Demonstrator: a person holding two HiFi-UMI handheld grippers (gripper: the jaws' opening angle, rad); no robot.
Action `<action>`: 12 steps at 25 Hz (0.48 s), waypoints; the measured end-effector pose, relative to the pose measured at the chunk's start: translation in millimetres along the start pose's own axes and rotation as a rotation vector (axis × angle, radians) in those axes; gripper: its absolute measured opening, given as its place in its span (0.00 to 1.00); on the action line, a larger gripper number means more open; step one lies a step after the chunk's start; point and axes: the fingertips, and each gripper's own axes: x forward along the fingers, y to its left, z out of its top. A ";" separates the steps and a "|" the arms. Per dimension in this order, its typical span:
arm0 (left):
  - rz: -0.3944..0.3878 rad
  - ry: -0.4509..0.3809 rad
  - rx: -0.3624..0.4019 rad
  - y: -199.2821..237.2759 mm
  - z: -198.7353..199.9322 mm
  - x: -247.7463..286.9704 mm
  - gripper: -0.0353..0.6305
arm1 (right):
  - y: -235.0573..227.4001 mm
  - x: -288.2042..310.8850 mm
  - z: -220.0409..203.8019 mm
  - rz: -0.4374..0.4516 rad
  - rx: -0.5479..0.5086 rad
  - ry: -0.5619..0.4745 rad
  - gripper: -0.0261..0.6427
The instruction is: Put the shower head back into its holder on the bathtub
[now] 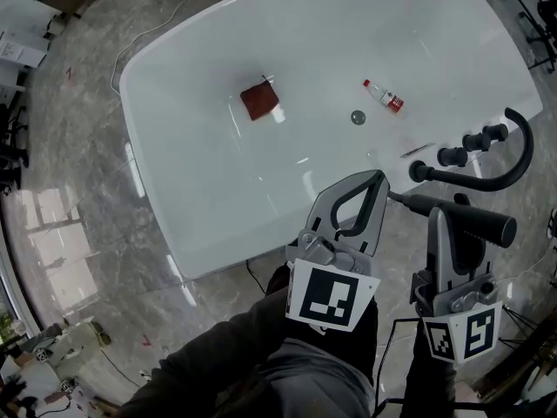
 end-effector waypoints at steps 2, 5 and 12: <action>-0.003 0.000 -0.004 1.6 -4.7 1.4 0.06 | -0.2 2.0 -6.0 -0.004 -0.005 0.004 0.25; -0.010 0.003 -0.009 4.2 -13.2 4.2 0.06 | -1.1 5.6 -14.8 -0.013 -0.003 0.011 0.25; -0.037 0.022 -0.015 4.5 -27.8 14.9 0.06 | -10.3 9.6 -32.7 -0.047 0.004 0.018 0.25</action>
